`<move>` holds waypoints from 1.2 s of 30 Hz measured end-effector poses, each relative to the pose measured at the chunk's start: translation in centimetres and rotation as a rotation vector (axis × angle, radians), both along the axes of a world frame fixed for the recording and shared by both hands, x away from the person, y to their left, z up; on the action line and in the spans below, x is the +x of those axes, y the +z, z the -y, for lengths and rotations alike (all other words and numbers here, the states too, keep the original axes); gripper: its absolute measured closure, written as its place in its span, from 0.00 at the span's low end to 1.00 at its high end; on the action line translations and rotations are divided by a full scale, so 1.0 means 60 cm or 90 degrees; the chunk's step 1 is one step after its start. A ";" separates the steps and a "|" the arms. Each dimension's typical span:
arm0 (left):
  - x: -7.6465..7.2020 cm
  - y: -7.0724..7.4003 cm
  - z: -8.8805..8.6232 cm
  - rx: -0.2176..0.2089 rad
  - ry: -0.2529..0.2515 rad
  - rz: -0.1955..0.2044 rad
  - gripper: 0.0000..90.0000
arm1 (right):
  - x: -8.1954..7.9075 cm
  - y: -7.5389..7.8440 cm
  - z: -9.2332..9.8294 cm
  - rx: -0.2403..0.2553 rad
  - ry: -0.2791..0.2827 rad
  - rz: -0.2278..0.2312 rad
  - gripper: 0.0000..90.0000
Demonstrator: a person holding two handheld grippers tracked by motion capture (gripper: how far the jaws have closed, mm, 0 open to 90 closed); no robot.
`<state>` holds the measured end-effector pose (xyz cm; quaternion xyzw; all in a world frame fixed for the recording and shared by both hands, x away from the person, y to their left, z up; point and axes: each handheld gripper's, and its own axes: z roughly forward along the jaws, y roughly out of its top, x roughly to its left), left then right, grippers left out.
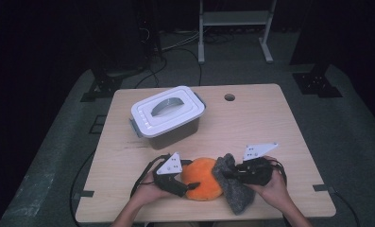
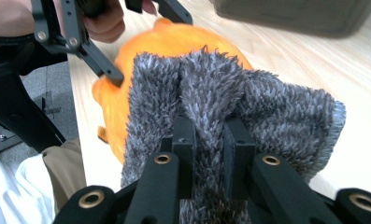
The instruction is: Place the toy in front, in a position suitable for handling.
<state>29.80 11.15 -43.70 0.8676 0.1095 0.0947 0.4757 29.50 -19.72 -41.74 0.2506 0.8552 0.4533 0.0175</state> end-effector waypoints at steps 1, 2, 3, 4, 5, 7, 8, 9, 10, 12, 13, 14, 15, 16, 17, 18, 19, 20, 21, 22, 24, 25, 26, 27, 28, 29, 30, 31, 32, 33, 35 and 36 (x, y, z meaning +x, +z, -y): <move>0.001 -0.001 -0.001 -0.003 0.002 -0.002 0.25 | 0.000 -0.003 0.004 -0.001 -0.004 -0.006 0.86; 0.002 -0.001 -0.002 -0.003 0.003 -0.005 0.25 | 0.001 -0.006 0.009 -0.004 -0.008 -0.009 0.86; 0.003 -0.001 -0.003 -0.005 0.003 -0.006 0.25 | 0.001 -0.009 0.013 -0.005 -0.013 -0.014 0.86; 0.003 -0.002 -0.003 -0.005 0.003 -0.006 0.25 | 0.002 -0.012 0.017 -0.008 -0.015 -0.018 0.86; 0.003 -0.001 -0.003 -0.004 0.003 -0.006 0.25 | 0.002 -0.015 0.020 -0.010 -0.018 -0.021 0.86; 0.002 -0.001 -0.002 -0.001 0.005 -0.004 0.24 | 0.002 -0.015 0.024 -0.007 -0.023 -0.028 0.87; 0.002 -0.001 -0.002 0.000 0.006 -0.003 0.24 | 0.001 -0.013 0.023 -0.004 -0.022 -0.028 0.87; 0.003 -0.001 -0.003 -0.001 0.006 -0.005 0.24 | -0.001 -0.008 0.021 -0.001 -0.019 -0.019 0.87; 0.003 -0.001 -0.003 -0.002 0.006 -0.005 0.24 | -0.004 -0.003 0.018 0.008 -0.013 -0.013 0.87; 0.002 0.000 -0.001 -0.002 0.007 -0.002 0.24 | -0.010 0.010 0.009 0.027 0.004 -0.002 0.87; 0.002 0.001 0.000 -0.002 0.006 0.001 0.23 | -0.012 0.016 0.002 0.031 0.013 0.005 0.87; 0.001 0.001 0.001 0.000 0.008 0.003 0.23 | -0.014 0.020 -0.006 0.031 0.020 0.012 0.87; 0.001 0.002 0.002 0.001 0.009 0.003 0.22 | -0.015 0.022 -0.013 0.023 0.025 0.018 0.87; 0.001 0.003 0.003 -0.001 0.011 0.003 0.19 | -0.014 0.020 -0.020 0.011 0.028 0.024 0.87; 0.001 0.004 0.003 0.000 0.012 0.003 0.16 | -0.013 0.017 -0.025 0.004 0.028 0.021 0.87; 0.000 0.006 0.002 0.001 0.012 0.006 0.14 | -0.010 0.013 -0.026 0.007 0.028 0.019 0.87; -0.001 0.009 0.002 -0.004 0.013 0.011 0.13 | -0.008 0.010 -0.026 0.012 0.025 0.014 0.87; -0.003 0.013 0.000 -0.012 0.012 0.015 0.12 | -0.006 0.009 -0.024 0.017 0.021 0.011 0.87; -0.005 0.017 -0.001 -0.015 0.012 0.020 0.12 | -0.005 0.008 -0.023 0.019 0.016 0.010 0.87; -0.007 0.020 -0.003 -0.017 0.013 0.027 0.12 | -0.004 0.008 -0.021 0.018 0.011 0.011 0.87; -0.011 0.026 -0.006 -0.021 0.013 0.036 0.12 | -0.003 0.006 -0.020 0.020 0.004 0.009 0.87; -0.014 0.028 -0.008 -0.023 0.010 0.037 0.12 | -0.002 0.006 -0.019 0.021 0.002 0.008 0.87; -0.017 0.029 -0.009 -0.027 0.007 0.040 0.12 | -0.002 0.006 -0.020 0.022 -0.001 0.009 0.87; -0.019 0.030 -0.010 -0.026 0.001 0.041 0.12 | -0.001 0.006 -0.020 0.021 -0.004 0.007 0.87; -0.022 0.030 -0.011 -0.026 -0.008 0.040 0.12 | 0.000 0.006 -0.020 0.023 -0.008 0.009 0.87; -0.024 0.030 -0.011 -0.026 -0.015 0.040 0.14 | 0.001 0.006 -0.020 0.023 -0.011 0.009 0.87; -0.026 0.029 -0.010 -0.021 -0.021 0.040 0.15 | 0.002 0.006 -0.019 0.023 -0.015 0.010 0.87; -0.025 0.028 -0.009 -0.015 -0.025 0.040 0.15 | 0.003 0.005 -0.019 0.025 -0.018 0.008 0.87; -0.025 0.026 -0.007 -0.009 -0.028 0.038 0.16 | 0.004 0.005 -0.019 0.026 -0.020 0.007 0.87; -0.024 0.023 -0.005 0.000 -0.027 0.039 0.16 | 0.004 0.005 -0.018 0.027 -0.021 0.006 0.87; -0.022 0.016 -0.001 0.017 -0.023 0.047 0.17 | 0.005 0.005 -0.017 0.027 -0.022 0.006 0.87; -0.021 0.013 0.000 0.022 -0.022 0.052 0.18 | 0.005 0.005 -0.017 0.027 -0.023 0.006 0.87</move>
